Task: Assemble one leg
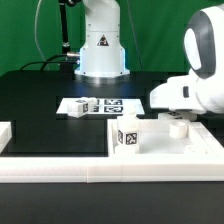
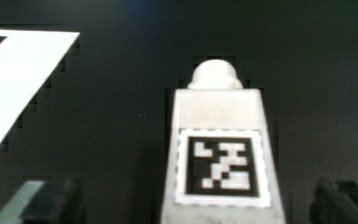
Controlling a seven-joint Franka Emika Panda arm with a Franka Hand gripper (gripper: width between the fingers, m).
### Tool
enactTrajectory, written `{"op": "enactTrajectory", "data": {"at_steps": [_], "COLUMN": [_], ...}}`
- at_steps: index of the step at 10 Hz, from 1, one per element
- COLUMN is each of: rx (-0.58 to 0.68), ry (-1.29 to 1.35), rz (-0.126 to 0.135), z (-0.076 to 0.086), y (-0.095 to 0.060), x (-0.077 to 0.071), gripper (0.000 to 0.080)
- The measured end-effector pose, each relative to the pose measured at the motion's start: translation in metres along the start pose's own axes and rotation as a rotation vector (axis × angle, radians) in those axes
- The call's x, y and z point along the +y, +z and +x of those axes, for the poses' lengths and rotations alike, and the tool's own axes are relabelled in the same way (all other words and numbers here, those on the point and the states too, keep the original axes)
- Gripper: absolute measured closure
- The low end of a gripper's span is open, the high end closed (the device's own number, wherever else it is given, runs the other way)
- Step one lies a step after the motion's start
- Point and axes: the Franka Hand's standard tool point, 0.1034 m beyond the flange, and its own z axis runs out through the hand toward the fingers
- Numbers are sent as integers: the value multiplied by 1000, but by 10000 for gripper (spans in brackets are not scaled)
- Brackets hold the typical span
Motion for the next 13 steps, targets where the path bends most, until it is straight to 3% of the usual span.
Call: {"op": "enactTrajectory", "data": {"at_steps": [1, 2, 3, 5, 9, 11, 13], "rx": [0, 1, 4, 12, 60, 136, 301], "ry": [-6, -13, -26, -67, -135, -137, -125], "rz": [0, 1, 2, 10, 46, 52, 57], "z": [0, 0, 0, -9, -65, -49, -45], "y": [0, 0, -2, -15, -81, -80, -89], "x": [0, 1, 2, 9, 49, 43, 42], "gripper": [415, 415, 514, 514, 514, 514, 512]}}
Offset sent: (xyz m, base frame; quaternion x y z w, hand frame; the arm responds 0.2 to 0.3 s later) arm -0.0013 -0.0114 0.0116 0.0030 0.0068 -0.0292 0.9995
